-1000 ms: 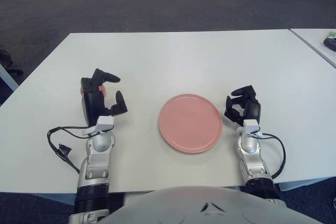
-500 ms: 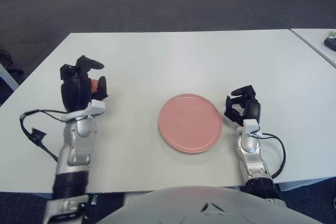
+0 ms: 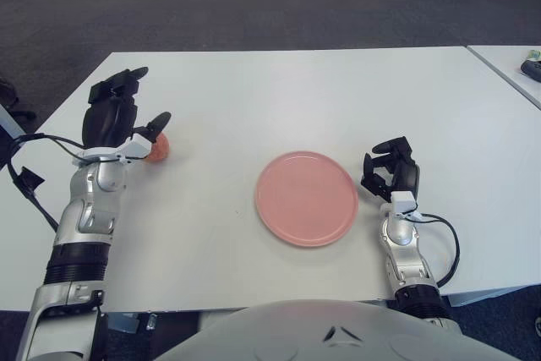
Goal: Put the apple into the plate.
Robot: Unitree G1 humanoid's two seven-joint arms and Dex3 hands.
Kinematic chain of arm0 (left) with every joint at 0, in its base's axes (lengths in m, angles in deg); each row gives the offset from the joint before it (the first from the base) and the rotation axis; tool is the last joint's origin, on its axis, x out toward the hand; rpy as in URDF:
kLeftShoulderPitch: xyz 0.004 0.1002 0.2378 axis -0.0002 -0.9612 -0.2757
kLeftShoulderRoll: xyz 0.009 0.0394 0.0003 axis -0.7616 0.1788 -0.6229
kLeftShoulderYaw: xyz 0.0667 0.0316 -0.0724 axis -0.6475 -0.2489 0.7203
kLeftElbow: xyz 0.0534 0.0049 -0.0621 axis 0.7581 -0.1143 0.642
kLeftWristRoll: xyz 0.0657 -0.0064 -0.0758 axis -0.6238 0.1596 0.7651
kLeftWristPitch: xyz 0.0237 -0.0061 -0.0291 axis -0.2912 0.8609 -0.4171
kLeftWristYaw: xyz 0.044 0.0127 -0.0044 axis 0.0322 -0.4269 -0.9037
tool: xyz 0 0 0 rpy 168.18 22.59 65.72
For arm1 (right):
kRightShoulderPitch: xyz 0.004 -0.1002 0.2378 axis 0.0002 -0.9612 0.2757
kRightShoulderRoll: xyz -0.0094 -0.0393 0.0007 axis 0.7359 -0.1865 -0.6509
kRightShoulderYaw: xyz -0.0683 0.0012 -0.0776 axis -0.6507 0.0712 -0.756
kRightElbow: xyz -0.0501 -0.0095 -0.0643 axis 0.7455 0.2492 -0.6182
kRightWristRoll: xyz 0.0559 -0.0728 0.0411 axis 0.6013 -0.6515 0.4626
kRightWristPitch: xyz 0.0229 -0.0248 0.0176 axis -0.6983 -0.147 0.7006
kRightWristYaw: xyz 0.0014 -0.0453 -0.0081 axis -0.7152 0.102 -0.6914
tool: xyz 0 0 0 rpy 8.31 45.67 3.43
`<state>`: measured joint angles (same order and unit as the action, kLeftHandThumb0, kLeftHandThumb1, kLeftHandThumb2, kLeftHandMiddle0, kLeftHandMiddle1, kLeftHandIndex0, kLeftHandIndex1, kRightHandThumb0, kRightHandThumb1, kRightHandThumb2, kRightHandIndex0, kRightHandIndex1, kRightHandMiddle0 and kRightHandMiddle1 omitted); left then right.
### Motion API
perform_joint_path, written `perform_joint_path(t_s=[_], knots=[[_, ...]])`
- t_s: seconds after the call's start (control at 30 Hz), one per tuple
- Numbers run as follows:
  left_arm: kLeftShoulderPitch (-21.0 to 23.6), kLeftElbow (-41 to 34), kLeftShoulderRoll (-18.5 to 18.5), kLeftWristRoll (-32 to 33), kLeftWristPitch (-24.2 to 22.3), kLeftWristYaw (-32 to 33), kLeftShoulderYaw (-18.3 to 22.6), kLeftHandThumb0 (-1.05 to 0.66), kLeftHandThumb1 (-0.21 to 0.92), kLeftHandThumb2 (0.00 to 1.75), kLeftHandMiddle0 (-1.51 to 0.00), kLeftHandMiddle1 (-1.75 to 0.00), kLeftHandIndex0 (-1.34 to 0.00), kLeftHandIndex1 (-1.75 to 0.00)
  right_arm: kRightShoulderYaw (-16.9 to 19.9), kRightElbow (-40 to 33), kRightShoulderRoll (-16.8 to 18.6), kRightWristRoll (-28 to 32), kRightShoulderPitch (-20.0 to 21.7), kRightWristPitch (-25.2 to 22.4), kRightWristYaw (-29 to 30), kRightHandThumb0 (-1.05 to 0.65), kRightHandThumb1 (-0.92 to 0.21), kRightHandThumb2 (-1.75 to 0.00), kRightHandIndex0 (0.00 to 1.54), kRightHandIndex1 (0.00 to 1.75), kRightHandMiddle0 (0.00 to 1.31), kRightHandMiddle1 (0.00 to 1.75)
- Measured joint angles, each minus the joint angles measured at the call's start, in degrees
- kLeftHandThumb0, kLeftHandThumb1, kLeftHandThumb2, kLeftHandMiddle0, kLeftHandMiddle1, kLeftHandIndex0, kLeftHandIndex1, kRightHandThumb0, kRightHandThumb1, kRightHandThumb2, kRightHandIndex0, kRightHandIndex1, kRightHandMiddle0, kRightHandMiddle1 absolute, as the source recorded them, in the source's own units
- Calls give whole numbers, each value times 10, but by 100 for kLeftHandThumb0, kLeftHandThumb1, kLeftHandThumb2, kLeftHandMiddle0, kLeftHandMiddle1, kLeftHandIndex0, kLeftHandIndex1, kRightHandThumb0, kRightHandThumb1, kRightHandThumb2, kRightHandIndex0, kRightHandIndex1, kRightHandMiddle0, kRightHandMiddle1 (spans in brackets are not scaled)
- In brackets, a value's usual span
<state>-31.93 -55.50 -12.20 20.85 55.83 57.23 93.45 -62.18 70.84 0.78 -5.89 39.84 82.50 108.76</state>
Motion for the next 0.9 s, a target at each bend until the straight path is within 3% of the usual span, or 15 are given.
perform_joint_path(t_s=[0.33, 0.9], knots=[[37, 80, -55, -14, -18, -47, -50, -105, 62, 68, 0, 0, 0, 0, 0, 1, 0, -1, 2, 5, 2, -40, -59, -98, 66, 142, 40, 175], [83, 199, -120, -12, 43, -133, -134, -101, 54, 75, 0, 0, 0, 0, 1, 2, 0, -1, 3, 0, 2, -40, -60, -97, 62, 144, 40, 175]])
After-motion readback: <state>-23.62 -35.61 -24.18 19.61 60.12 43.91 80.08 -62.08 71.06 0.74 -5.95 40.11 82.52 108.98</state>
